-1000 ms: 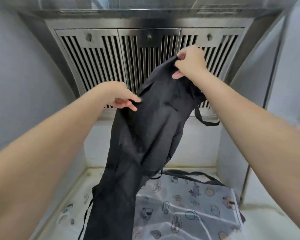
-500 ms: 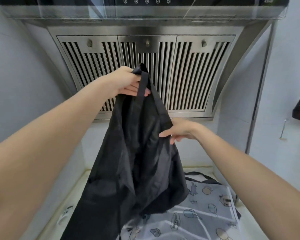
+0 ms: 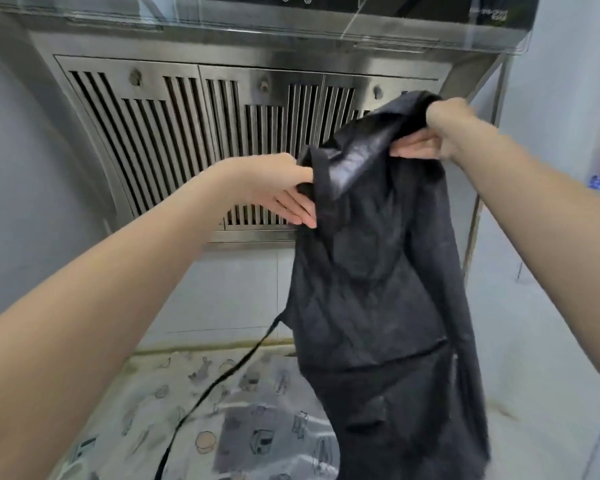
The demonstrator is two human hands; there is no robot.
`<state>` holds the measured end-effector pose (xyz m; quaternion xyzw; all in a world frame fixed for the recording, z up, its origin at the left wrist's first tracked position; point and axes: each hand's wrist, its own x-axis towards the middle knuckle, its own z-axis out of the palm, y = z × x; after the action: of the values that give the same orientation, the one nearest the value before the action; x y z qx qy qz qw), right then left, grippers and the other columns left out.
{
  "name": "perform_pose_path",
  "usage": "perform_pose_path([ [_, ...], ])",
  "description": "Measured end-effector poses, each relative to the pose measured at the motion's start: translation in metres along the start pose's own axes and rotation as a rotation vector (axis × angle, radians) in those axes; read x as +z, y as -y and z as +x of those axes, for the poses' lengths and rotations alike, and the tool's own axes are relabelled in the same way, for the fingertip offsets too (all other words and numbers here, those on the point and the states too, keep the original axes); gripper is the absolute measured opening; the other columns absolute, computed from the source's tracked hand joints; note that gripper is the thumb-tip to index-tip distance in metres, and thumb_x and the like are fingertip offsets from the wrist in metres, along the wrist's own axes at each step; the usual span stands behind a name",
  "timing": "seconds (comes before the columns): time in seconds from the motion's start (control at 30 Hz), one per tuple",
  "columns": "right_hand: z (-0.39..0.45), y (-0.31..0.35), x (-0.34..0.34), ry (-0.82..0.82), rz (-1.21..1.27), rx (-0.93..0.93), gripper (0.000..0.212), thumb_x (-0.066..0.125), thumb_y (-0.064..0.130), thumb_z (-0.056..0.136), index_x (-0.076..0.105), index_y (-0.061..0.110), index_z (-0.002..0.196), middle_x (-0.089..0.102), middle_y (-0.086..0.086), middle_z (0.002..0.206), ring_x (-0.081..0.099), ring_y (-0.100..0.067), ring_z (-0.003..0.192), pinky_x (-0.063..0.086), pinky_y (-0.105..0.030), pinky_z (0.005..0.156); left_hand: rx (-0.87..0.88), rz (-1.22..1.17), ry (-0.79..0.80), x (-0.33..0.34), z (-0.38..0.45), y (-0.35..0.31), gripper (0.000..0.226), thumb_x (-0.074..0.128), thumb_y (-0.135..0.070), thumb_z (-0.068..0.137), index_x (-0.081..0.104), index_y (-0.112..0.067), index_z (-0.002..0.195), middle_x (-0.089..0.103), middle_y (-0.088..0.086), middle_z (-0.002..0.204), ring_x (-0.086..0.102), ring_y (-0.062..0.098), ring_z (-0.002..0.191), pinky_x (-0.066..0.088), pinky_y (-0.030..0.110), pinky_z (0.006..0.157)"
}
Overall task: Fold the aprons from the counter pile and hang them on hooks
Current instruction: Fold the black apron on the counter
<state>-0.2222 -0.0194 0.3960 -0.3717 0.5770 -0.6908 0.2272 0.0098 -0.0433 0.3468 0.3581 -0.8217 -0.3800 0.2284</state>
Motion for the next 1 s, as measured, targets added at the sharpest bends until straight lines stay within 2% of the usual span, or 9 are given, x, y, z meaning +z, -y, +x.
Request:
perform_pose_path([
  [0.1,0.020,-0.009,-0.007,-0.087,-0.068,-0.097,0.036,0.023,0.017,0.100,0.055,0.005,0.113,0.060,-0.018,0.086,0.061,-0.036,0.103,0.051,-0.031,0.068,0.112,-0.133,0.156,0.009,0.002,-0.003,0.034,0.041,-0.030,0.100,0.066,-0.007,0.099,0.073,0.014,0.094,0.070,0.026,0.091,0.056,0.032,0.084],
  [0.23,0.021,-0.021,0.038,-0.159,0.095,-0.256,0.031,0.032,0.015,0.096,0.048,0.023,0.071,0.054,0.000,0.076,0.052,-0.016,0.069,0.038,-0.023,0.060,0.112,-0.436,0.124,0.004,0.004,0.025,0.037,0.032,-0.029,0.101,0.063,-0.011,0.093,0.073,0.010,0.082,0.071,0.020,0.079,0.058,0.026,0.073],
  [0.3,0.020,-0.054,0.088,-0.118,0.112,-0.297,0.032,0.033,0.012,0.097,0.054,0.022,0.075,0.056,0.000,0.079,0.050,-0.015,0.071,0.038,-0.024,0.064,0.020,-0.584,0.032,0.002,0.005,0.074,0.036,0.031,-0.022,0.100,0.062,-0.008,0.087,0.073,0.013,0.076,0.071,0.021,0.072,0.059,0.028,0.068],
  [0.4,0.004,-0.144,0.170,0.080,0.006,-0.244,0.037,0.030,0.007,0.098,0.061,0.009,0.118,0.061,-0.010,0.112,0.055,-0.022,0.102,0.042,-0.028,0.089,-0.186,-0.620,-0.048,0.020,-0.005,0.179,0.034,0.038,-0.004,0.095,0.070,-0.006,0.083,0.072,0.018,0.081,0.071,0.024,0.074,0.059,0.036,0.075],
  [0.47,-0.012,-0.219,0.218,0.241,-0.164,-0.129,0.039,0.029,0.005,0.099,0.051,0.004,0.131,0.055,-0.014,0.130,0.050,-0.028,0.119,0.036,-0.030,0.100,-0.390,-0.623,-0.082,0.040,-0.018,0.253,0.027,0.044,-0.001,0.094,0.070,-0.003,0.101,0.072,0.019,0.094,0.071,0.025,0.084,0.055,0.042,0.084],
  [0.63,-0.049,-0.372,0.284,0.892,-0.586,0.106,0.043,0.044,0.019,0.097,0.042,0.007,0.138,0.045,-0.014,0.141,0.043,-0.031,0.129,0.035,-0.033,0.104,-0.899,-0.680,-0.219,0.097,-0.054,0.362,0.025,0.043,-0.025,0.099,0.061,-0.008,0.105,0.073,0.016,0.093,0.071,0.024,0.085,0.057,0.032,0.076],
  [0.73,-0.079,-0.423,0.265,1.244,-0.799,0.015,0.063,0.053,0.019,0.094,0.022,0.007,0.148,0.029,-0.011,0.151,0.032,-0.027,0.136,0.029,-0.028,0.105,-1.098,-0.503,-0.401,0.115,-0.074,0.403,0.025,0.047,-0.024,0.098,0.059,-0.004,0.108,0.069,0.018,0.099,0.066,0.026,0.083,0.054,0.032,0.081],
  [0.83,-0.079,-0.453,0.212,1.344,-0.942,0.024,0.047,0.049,0.020,0.096,0.039,0.008,0.141,0.037,-0.009,0.147,0.037,-0.024,0.133,0.031,-0.026,0.102,-1.188,-0.173,-0.595,0.120,-0.084,0.426,0.043,0.049,-0.014,0.094,0.040,0.008,0.129,0.054,0.025,0.120,0.055,0.039,0.103,0.044,0.041,0.091],
  [1.0,-0.054,-0.480,0.113,1.218,-1.110,0.213,0.032,0.045,0.015,0.096,0.059,-0.001,0.119,0.054,-0.014,0.133,0.052,-0.030,0.116,0.040,-0.036,0.099,-0.794,0.623,-0.403,0.158,-0.073,0.403,0.060,0.058,-0.011,0.086,0.033,-0.001,0.140,0.034,0.025,0.138,0.035,0.045,0.122,0.033,0.047,0.100],
])
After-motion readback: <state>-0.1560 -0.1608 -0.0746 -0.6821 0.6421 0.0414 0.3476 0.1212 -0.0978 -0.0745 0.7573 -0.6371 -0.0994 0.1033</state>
